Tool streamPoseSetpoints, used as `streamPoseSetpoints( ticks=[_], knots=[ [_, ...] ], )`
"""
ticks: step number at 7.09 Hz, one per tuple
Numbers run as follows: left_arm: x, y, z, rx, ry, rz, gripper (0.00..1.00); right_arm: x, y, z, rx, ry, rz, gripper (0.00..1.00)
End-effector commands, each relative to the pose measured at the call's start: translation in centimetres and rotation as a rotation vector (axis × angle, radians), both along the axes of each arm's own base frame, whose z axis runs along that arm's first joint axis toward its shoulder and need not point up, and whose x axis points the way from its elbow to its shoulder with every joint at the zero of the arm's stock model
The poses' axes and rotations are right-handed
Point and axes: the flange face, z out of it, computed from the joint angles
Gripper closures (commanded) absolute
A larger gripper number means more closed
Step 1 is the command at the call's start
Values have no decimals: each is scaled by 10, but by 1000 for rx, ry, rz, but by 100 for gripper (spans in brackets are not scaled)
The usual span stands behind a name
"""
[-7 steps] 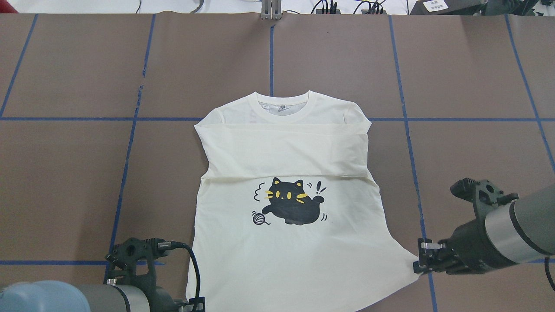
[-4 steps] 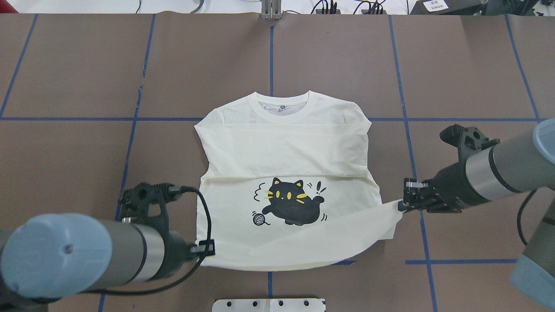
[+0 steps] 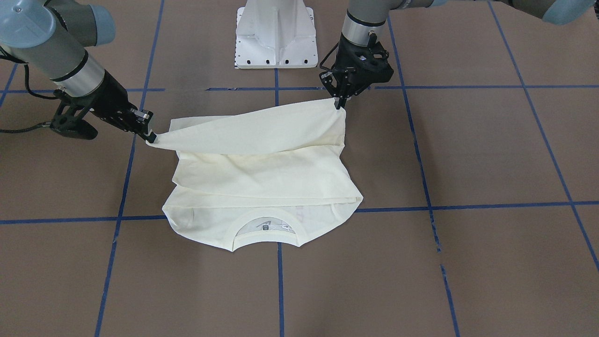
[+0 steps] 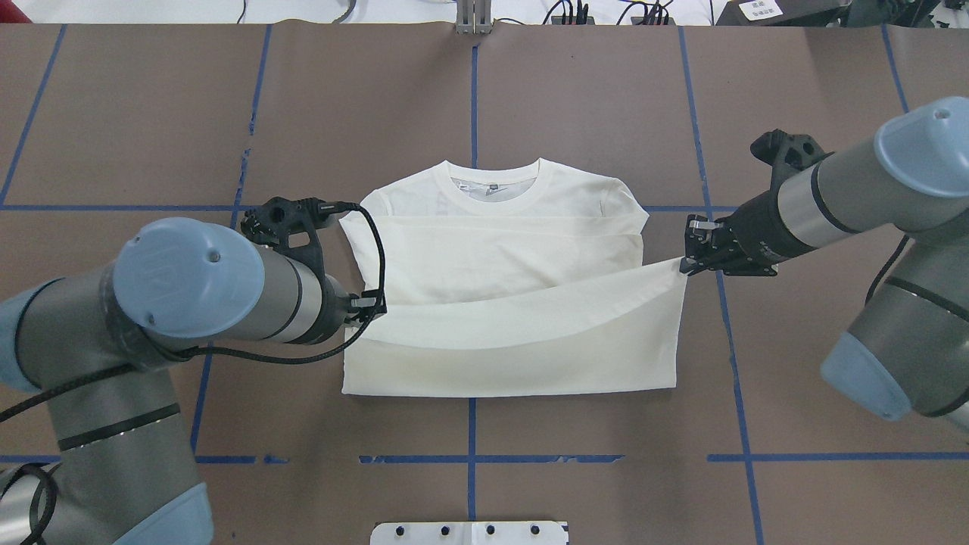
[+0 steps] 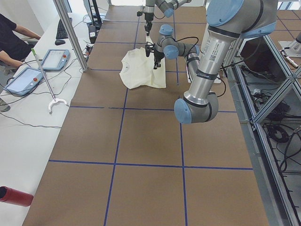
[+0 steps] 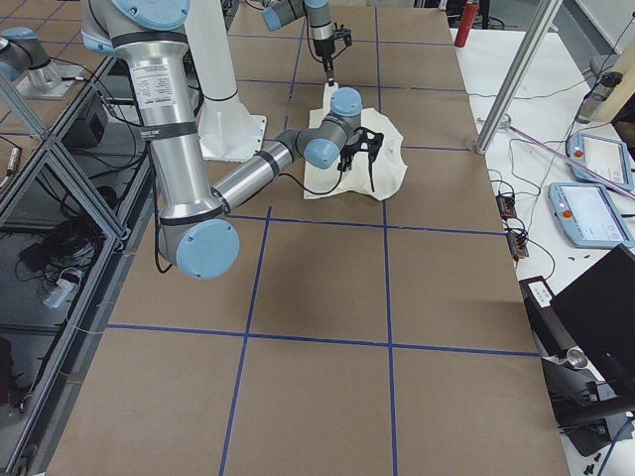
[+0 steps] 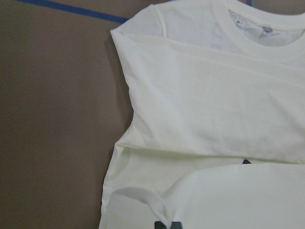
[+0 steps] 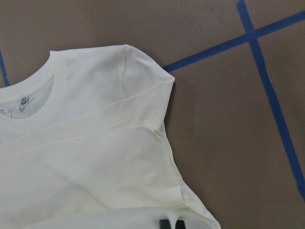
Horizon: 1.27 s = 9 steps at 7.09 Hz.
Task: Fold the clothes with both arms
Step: 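Lift the hem with both grippers and fold it toward the collar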
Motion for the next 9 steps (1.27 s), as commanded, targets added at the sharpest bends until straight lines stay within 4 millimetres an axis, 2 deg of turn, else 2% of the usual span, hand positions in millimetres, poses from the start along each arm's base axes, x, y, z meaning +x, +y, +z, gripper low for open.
streamPoseSetpoints(
  ticks=[1, 3, 5, 6, 7, 9],
  knots=[
    [-13, -32, 11, 21, -32, -31, 100, -5, -39, -3, -5, 12, 34, 100],
    [12, -69, 27, 22, -29, -61, 100, -9, -74, -5, -19, 23, 65, 100],
    [28, -113, 58, 20, -28, -106, 100, -17, -87, 12, -26, 54, 56, 100],
    [27, -134, 68, 21, -25, -133, 100, -20, -92, 18, -33, 64, 56, 100],
    [31, -150, 79, 19, -27, -147, 100, -24, -95, 18, -35, 68, 56, 100],
    [43, -161, 75, 19, -23, -153, 100, -36, -110, 17, -44, 77, 55, 100]
  ],
)
